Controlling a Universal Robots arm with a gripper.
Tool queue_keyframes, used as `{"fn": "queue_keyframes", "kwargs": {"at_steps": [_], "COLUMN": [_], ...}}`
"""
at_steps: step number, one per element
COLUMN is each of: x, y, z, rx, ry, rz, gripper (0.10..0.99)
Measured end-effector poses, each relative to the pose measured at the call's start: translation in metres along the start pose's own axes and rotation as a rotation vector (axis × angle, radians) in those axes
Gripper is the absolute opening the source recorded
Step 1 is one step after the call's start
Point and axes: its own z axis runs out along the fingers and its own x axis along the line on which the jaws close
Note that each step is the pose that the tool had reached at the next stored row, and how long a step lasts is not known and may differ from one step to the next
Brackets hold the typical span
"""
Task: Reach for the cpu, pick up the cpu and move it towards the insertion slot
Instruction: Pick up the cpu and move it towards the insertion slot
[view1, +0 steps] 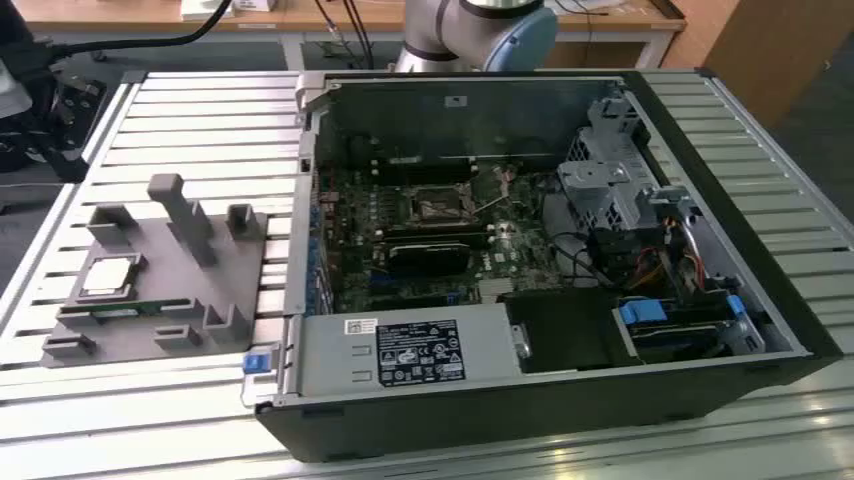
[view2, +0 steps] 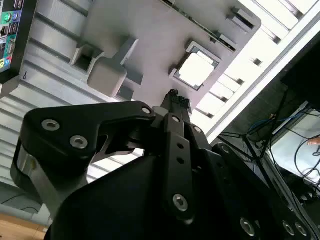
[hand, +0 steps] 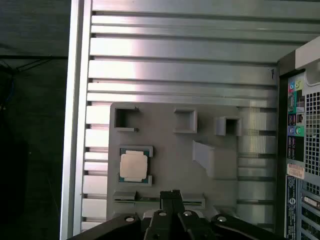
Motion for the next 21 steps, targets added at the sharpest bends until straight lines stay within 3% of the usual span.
{"fn": "queue_keyframes", "kwargs": {"at_steps": [12,21], "x": [0.0033,0.0191], "y": [0.0001,0.0003], "z": [0.0001,0.001], "rx": [0.0,0.0], "ry": [0.0,0.0], "rz": [0.0,0.0], "gripper": [0.106,0.106]}}
